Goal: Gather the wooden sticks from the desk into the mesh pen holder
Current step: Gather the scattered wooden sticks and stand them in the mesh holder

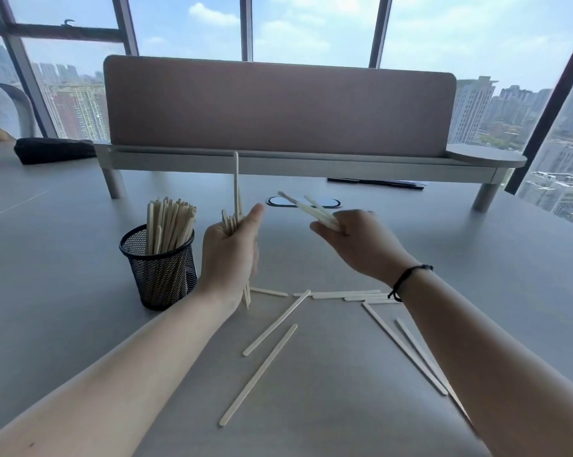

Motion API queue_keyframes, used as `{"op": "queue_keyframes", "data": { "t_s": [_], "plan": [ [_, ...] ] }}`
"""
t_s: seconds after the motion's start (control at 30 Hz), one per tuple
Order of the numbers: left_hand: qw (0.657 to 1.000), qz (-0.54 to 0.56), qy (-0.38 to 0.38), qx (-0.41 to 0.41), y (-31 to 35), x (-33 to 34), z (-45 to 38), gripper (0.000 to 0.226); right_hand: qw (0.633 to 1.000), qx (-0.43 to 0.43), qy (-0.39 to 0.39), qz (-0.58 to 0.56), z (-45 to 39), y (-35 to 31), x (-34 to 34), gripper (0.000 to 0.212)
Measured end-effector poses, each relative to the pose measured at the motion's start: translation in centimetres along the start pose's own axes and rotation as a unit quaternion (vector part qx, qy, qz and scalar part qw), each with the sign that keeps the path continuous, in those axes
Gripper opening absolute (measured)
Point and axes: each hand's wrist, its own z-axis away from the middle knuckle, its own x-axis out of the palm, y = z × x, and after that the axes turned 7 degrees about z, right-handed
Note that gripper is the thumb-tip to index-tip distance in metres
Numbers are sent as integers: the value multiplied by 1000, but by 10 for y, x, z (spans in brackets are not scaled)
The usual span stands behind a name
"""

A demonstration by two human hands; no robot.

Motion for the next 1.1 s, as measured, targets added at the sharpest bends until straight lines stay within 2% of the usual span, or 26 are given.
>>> {"op": "queue_keyframes", "data": {
  "t_s": [0.07, 0.1, 0.17, 0.23, 0.33, 0.5, 0.63, 0.83, 1.1],
  "plan": [
    [1000, -7, -7, 0, 2, 1, 2, 70, 983, 27, 30, -179, -5, -20, -10, 54],
    [1000, -10, -12, 0, 3, 1, 3, 71, 955, 47, 40, -289, -6, -30, -14, 53],
    [1000, -12, -25, -4, 5, 3, 4, 71, 874, 81, 29, -478, -3, -51, -17, 52],
    [999, -3, -30, -18, 5, 4, 5, 68, 821, 94, 7, -563, 2, -65, -10, 52],
    [999, -7, -30, -29, 3, 5, 7, 59, 791, 117, -13, -600, 12, -71, 4, 59],
    [997, -72, -17, -5, -4, 5, 9, 59, 798, 142, -5, -586, 26, -65, 17, 61],
    [998, -66, -10, -3, -4, 6, 11, 56, 799, 134, -3, -586, 27, -66, 13, 56],
    [998, -66, 0, 8, -3, 6, 10, 54, 831, 110, -4, -545, 32, -65, 19, 52],
    [998, -53, -12, 36, -3, 5, 11, 53, 815, 122, -17, -566, 31, -64, 20, 54]
  ]
}}
